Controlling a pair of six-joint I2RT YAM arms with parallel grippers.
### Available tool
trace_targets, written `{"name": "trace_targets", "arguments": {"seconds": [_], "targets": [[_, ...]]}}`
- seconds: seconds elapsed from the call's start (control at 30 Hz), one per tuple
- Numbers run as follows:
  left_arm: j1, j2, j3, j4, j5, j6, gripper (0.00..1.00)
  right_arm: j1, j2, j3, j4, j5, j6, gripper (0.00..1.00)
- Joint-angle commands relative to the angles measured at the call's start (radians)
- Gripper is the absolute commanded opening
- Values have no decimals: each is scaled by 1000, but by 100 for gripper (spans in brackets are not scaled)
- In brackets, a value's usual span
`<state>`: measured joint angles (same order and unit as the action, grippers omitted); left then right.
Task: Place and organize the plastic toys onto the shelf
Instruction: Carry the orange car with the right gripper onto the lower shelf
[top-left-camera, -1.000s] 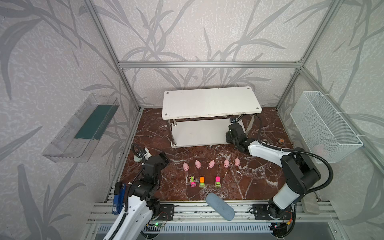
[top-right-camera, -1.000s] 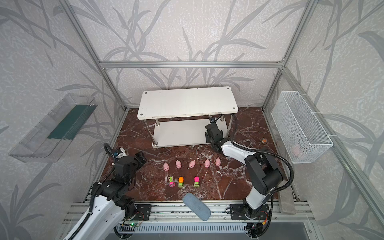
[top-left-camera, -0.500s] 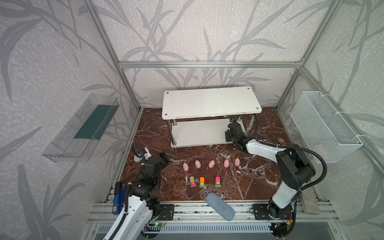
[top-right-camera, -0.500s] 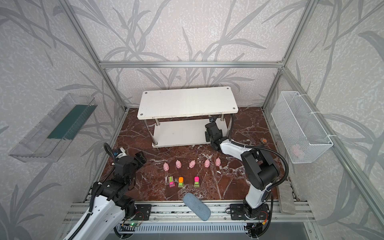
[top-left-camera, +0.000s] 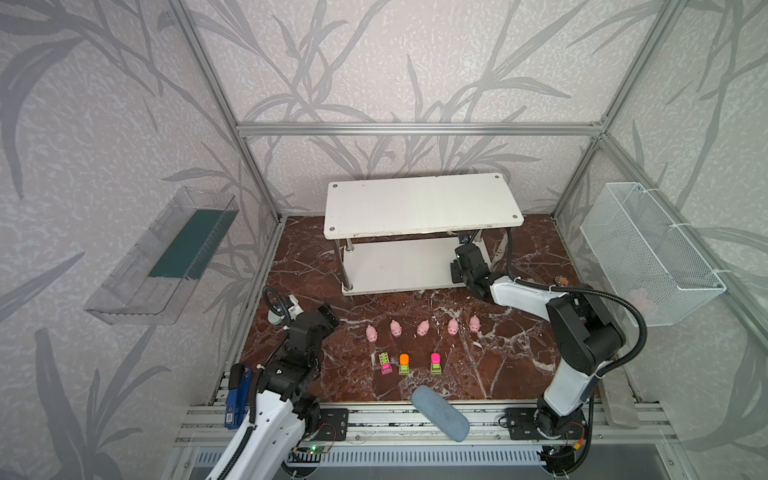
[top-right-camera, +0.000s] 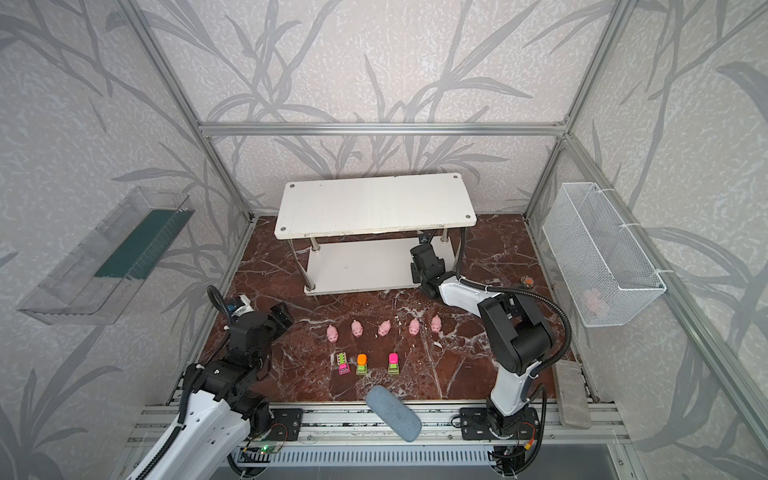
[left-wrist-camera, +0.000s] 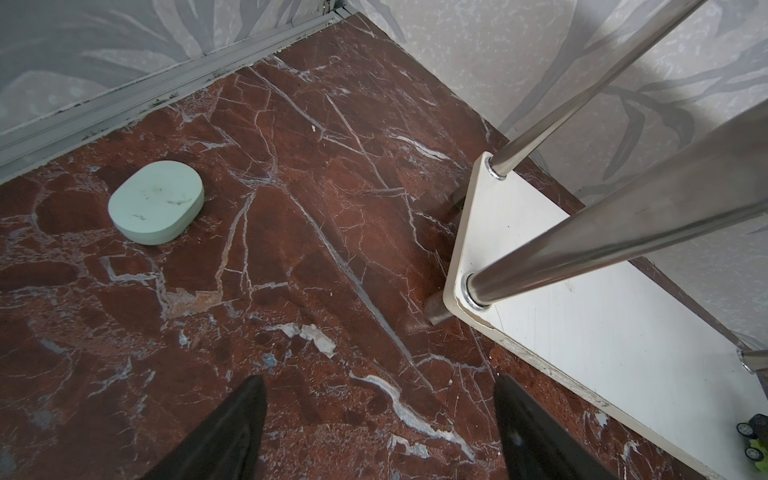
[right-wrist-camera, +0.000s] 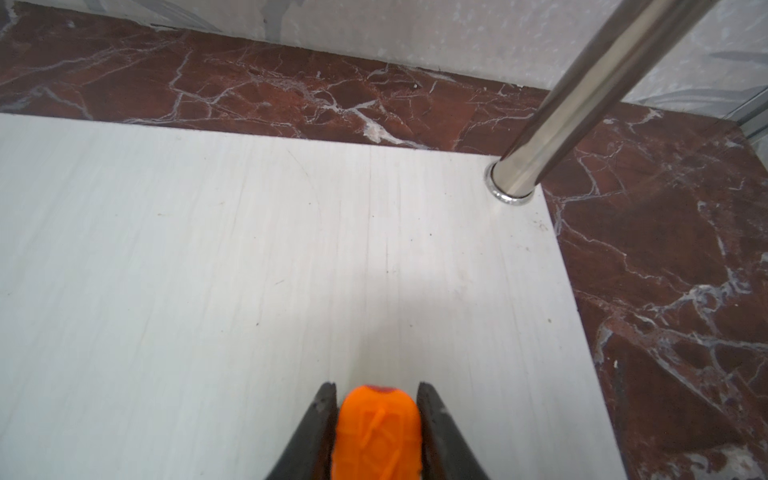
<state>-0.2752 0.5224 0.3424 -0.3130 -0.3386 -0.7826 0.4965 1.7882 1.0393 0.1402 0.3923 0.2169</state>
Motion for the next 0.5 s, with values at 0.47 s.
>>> {"name": "trace_targets", "arguments": {"seconds": [0.47], "targets": [[-2,-17,-23,-6,-24,-21,84,-11,-57,-12,5,7,27,43]]}}
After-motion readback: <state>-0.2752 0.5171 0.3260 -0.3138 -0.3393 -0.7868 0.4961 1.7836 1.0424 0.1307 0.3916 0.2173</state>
